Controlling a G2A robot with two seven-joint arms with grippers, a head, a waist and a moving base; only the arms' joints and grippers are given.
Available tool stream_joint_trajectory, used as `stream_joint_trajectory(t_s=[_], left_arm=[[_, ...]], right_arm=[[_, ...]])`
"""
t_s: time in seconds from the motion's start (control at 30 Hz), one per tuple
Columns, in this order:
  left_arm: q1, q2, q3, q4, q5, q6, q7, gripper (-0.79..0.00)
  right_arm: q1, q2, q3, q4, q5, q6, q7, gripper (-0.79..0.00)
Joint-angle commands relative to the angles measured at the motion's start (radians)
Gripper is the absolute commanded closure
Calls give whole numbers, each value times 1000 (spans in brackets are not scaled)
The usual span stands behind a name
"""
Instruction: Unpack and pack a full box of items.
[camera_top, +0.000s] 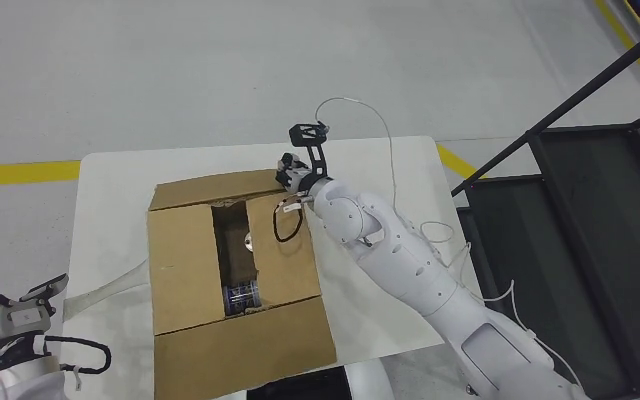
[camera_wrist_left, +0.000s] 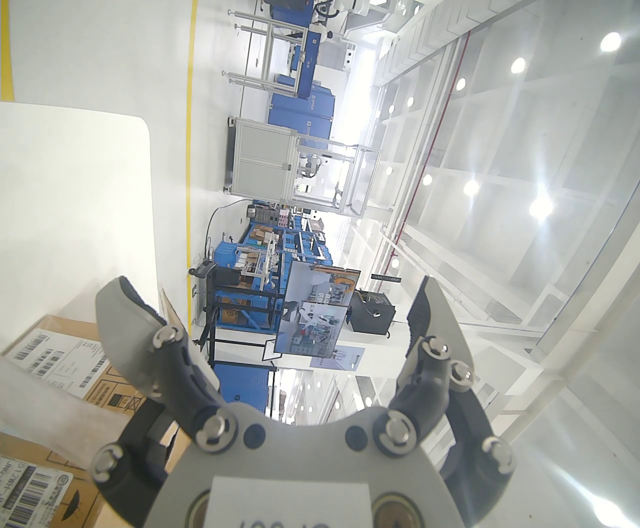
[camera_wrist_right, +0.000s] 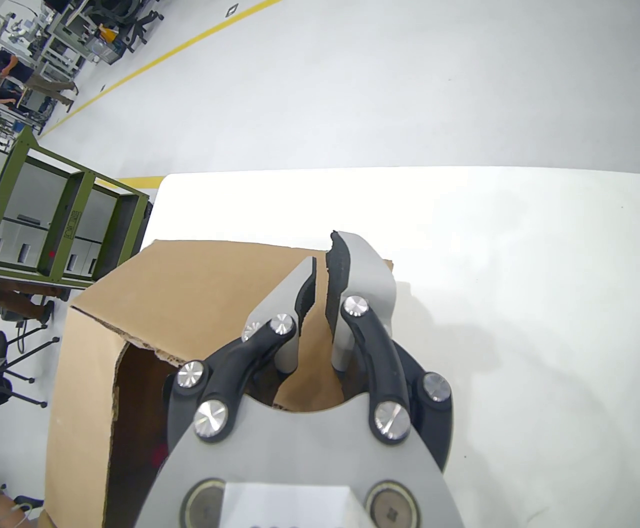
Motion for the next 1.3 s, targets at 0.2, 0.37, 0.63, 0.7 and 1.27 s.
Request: stream_joint_trajectory(t_s=[0.2,0.37,0.63,0.7,1.27], left_arm=[[0,0,0,0,0,0,0,-785],[0,0,0,0,0,0,0,-785],[0,0,0,0,0,0,0,-785],[0,0,0,0,0,0,0,-785],[0,0,0,0,0,0,0,-785]], right_arm=[[-96,34,78,-113,-44,-73,148,0],[-168,50,134,-217,-54,-114,128,-114],[-269,58,132,-388,-45,-170,135,-628],[-286,60,110,-422,-59,-190,171,-785],[-307,62,84,-474,-69,-194,208,-785]])
